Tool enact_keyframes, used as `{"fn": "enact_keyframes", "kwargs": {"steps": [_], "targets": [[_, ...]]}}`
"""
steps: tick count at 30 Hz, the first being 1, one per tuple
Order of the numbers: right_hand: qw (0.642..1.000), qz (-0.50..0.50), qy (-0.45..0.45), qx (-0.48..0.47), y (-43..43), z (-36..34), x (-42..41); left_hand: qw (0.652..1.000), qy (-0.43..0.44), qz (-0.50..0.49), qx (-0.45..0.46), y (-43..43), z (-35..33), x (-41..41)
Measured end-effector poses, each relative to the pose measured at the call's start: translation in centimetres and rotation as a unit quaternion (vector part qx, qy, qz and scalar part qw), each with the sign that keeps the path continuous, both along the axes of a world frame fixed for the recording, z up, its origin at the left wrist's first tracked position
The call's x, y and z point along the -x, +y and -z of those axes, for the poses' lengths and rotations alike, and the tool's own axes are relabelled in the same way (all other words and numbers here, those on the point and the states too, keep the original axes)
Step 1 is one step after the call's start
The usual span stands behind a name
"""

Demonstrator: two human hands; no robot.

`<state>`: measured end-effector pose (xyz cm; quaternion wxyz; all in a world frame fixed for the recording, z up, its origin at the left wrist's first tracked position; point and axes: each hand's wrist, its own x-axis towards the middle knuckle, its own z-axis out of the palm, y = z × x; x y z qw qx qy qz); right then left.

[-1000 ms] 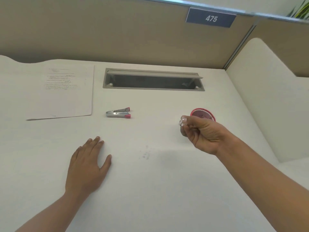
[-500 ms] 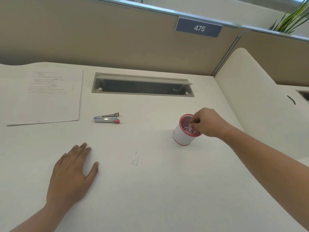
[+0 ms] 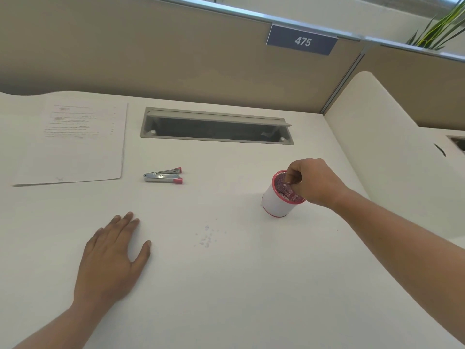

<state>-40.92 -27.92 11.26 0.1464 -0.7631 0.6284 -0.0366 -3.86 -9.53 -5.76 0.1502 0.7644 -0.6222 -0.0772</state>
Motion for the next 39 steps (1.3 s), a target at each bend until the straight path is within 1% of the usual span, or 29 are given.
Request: {"fn": "enact_keyframes", "kwargs": {"steps": [4, 6, 11, 18, 23, 25, 28, 32, 34, 37, 38, 39], "targets": [[0.999, 0.01, -0.03, -0.032, -0.26, -0.01, 0.25, 1.0, 0.001, 0.0, 0.0, -0.03, 0.12, -0.02], [0.999, 0.011, -0.028, -0.031, -0.24, -0.04, 0.34, 1.0, 0.002, 0.0, 0.0, -0.03, 0.13, -0.03], [1.0, 0.005, 0.001, -0.02, 0.07, -0.05, 0.26, 1.0, 0.002, -0.002, -0.003, 0.04, 0.06, -0.04], [0.996, -0.03, 0.078, -0.025, 0.05, -0.05, -0.06, 1.0, 0.004, -0.002, -0.001, 0.01, -0.03, 0.01], [0.996, -0.041, 0.075, -0.021, 0.05, 0.1, 0.08, 1.0, 0.004, -0.001, 0.0, 0.0, -0.16, 0.1], [0.997, -0.043, 0.061, -0.003, 0.04, 0.12, 0.08, 1.0, 0.004, -0.002, 0.002, -0.01, -0.22, 0.13], [0.998, -0.036, 0.019, 0.052, 0.09, 0.19, 0.22, 1.0, 0.003, -0.001, 0.002, -0.06, -0.35, 0.15], [0.993, -0.036, 0.027, 0.111, 0.3, 0.37, 0.03, 1.0, 0.005, -0.001, 0.0, -0.07, -0.35, 0.19], [0.994, -0.032, 0.038, 0.101, 0.42, 0.41, -0.29, 1.0, 0.005, -0.002, 0.0, -0.02, -0.25, 0.16], [0.995, -0.036, 0.093, 0.02, 0.5, 0.12, -0.46, 1.0, 0.006, -0.001, 0.0, -0.04, -0.22, 0.18], [0.994, -0.03, 0.108, 0.008, 0.55, 0.09, -0.54, 1.0, 0.005, 0.0, -0.002, 0.0, -0.2, 0.08], [0.994, -0.02, 0.105, 0.015, 0.63, -0.08, -0.5, 1.0, 0.004, 0.0, -0.002, -0.04, -0.21, 0.1]]}}
